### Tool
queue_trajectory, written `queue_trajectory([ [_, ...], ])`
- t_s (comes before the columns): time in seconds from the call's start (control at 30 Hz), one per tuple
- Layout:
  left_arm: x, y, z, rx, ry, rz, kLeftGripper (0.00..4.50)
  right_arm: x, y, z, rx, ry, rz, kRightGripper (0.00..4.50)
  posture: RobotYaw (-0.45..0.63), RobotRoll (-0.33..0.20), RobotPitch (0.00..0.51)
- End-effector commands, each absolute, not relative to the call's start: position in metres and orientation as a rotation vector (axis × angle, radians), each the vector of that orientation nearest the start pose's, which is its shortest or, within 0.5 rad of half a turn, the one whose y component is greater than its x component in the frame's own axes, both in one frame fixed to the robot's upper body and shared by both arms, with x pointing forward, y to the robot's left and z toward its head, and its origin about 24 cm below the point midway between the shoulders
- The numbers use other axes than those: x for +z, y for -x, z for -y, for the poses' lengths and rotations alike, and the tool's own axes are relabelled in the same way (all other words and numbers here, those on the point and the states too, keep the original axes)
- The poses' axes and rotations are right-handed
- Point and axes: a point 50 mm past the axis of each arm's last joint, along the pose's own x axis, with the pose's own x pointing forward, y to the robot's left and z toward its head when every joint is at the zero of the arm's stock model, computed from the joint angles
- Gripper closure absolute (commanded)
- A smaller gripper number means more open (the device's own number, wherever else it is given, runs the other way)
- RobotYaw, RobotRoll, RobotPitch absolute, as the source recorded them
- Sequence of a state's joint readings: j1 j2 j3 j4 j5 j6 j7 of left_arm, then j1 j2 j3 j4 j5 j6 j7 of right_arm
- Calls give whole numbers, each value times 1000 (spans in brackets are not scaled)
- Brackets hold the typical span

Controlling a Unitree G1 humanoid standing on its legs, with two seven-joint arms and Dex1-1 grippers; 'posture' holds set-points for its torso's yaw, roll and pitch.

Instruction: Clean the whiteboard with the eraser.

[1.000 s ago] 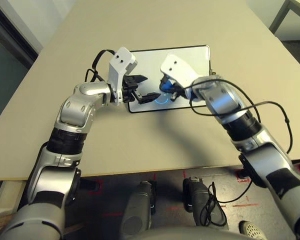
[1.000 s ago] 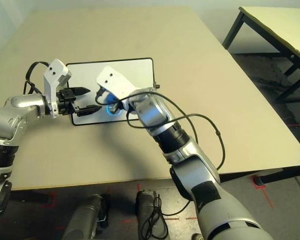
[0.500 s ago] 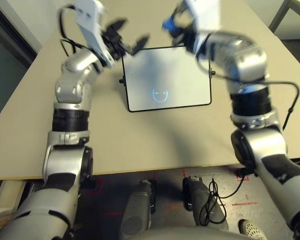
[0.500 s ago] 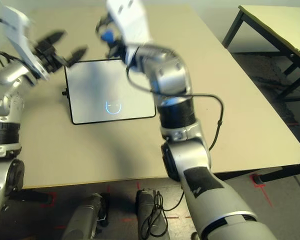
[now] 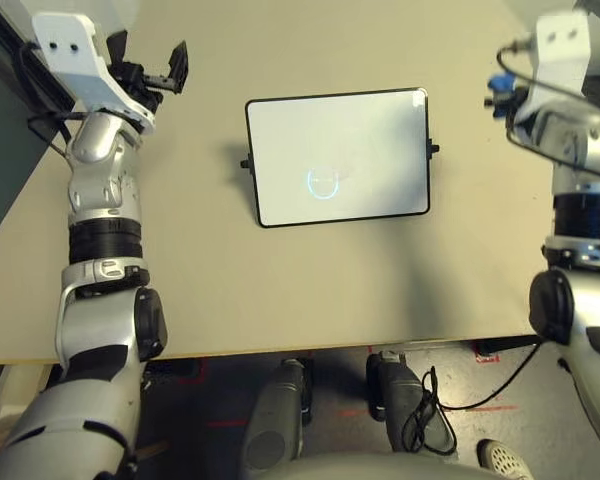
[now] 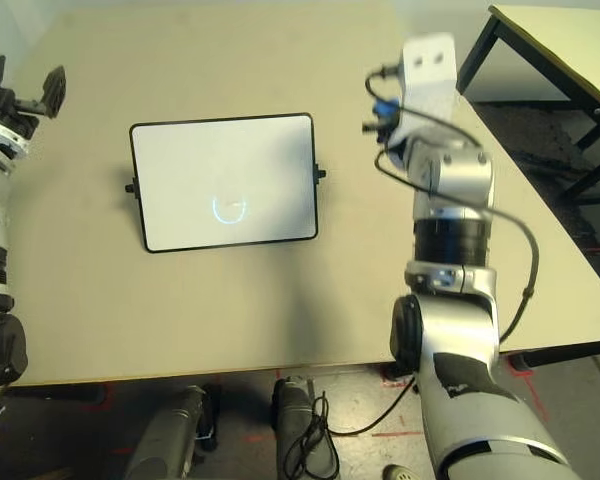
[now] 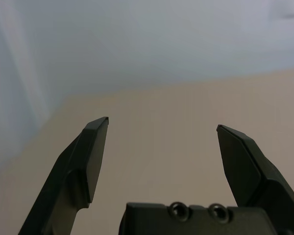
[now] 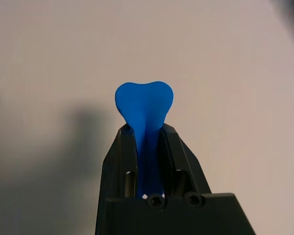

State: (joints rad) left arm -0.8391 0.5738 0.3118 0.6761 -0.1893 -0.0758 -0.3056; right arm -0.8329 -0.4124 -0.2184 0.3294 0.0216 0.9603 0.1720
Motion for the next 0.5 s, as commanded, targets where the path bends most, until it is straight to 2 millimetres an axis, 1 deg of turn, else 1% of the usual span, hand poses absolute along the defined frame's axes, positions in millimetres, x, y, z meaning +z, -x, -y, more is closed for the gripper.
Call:
queue_trajectory([
  [0.03, 213, -362, -305, 94, -138, 324, 0, 172, -363, 235, -89, 66, -417, 3955, 24, 0, 178],
  [0.1, 204, -361, -305, 98, -133, 295, 0, 161, -363, 234, -88, 58, -451, 3955, 24, 0, 178],
  [0.17, 199, -361, -305, 102, -129, 279, 0, 156, -362, 234, -81, 54, -474, 3955, 29, 0, 178],
  [0.47, 181, -361, -302, 111, -94, 217, 0, 147, -371, 230, -35, 31, -487, 3955, 22, 0, 186],
  [0.5, 178, -361, -301, 105, -93, 206, 0, 146, -372, 230, -26, 32, -483, 3605, 19, 0, 187],
])
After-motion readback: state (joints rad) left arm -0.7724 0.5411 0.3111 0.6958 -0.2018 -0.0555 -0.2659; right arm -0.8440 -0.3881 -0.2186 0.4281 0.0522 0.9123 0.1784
